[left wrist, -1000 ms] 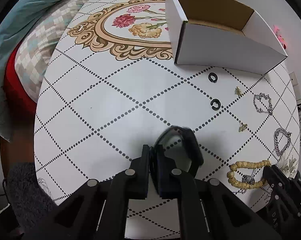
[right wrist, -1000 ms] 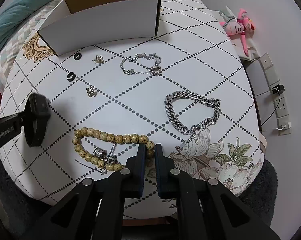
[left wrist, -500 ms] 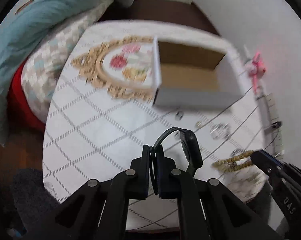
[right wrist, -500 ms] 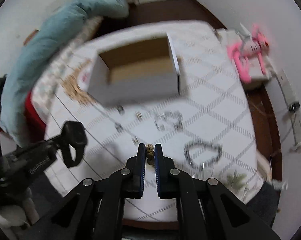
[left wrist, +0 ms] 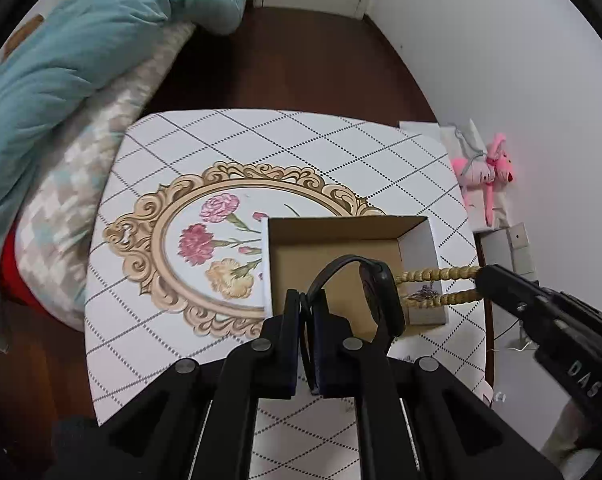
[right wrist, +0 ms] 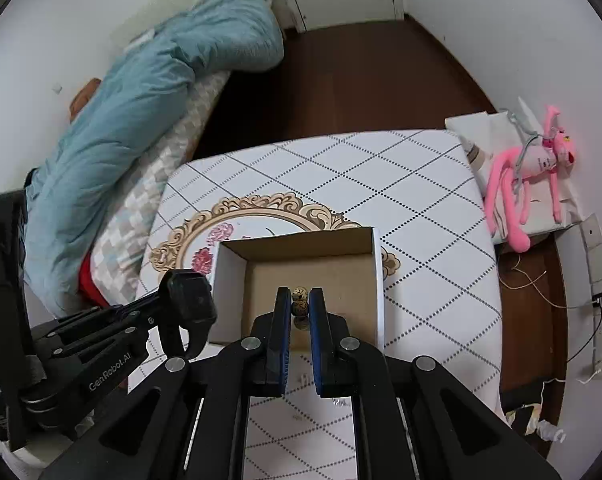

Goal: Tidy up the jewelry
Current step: 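Carry both held items into the white box and open both tools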

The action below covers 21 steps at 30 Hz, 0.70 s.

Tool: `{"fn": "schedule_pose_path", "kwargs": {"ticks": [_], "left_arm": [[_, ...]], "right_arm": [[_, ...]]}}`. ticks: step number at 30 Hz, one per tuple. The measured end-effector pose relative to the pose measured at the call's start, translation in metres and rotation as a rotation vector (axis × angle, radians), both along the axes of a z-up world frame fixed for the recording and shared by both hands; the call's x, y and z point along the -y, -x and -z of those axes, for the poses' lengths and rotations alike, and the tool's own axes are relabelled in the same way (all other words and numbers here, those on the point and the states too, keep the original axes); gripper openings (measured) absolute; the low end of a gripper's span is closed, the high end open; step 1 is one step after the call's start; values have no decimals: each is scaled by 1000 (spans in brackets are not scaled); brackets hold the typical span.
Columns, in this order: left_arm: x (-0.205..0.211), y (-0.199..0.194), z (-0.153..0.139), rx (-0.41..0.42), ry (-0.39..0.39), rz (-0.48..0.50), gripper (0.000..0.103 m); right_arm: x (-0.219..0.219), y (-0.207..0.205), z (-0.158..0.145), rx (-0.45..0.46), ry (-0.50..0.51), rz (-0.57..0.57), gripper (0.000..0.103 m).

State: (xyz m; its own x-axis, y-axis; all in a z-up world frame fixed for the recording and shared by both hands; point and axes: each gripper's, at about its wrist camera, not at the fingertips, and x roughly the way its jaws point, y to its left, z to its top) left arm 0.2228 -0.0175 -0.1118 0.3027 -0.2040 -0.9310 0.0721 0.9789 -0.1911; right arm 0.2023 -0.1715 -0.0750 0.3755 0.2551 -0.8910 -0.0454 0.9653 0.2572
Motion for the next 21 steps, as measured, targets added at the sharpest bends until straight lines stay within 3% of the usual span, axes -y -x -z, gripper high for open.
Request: {"fn": "schedule_pose_path", "kwargs": {"ticks": [7, 8, 9, 10, 11, 12, 13, 15, 18, 21], "left_arm": [[7, -31, 13, -79, -10, -26, 16], [6, -33, 13, -75, -11, -31, 20], [5, -34, 13, -67, -17, -37, 41], [5, -34, 11, -52, -20, -40, 68], [4, -32, 9, -27, -32, -39, 77], [5, -28, 8, -4, -54, -39, 83], [5, -24, 8, 27, -89, -38, 83], [6, -17, 11, 49, -140, -36, 88], [2, -7, 20, 81, -175, -55, 103], [-1, 2, 26, 94, -214, -74, 103]], "right_arm": [[-4, -28, 38, -82, 40, -44, 10], [-2, -31, 43, -107, 42, -45, 10], [1, -32, 48, -123, 45, -43, 11], [4, -32, 51, -129, 48, -42, 20], [7, -30, 54, -128, 64, -36, 30], [10, -28, 55, -122, 83, -31, 53], [11, -25, 56, -114, 92, -30, 65], [13, -18, 59, -94, 147, -27, 69], [13, -9, 63, -72, 224, -15, 88], [14, 1, 68, -49, 300, -5, 93]]}}
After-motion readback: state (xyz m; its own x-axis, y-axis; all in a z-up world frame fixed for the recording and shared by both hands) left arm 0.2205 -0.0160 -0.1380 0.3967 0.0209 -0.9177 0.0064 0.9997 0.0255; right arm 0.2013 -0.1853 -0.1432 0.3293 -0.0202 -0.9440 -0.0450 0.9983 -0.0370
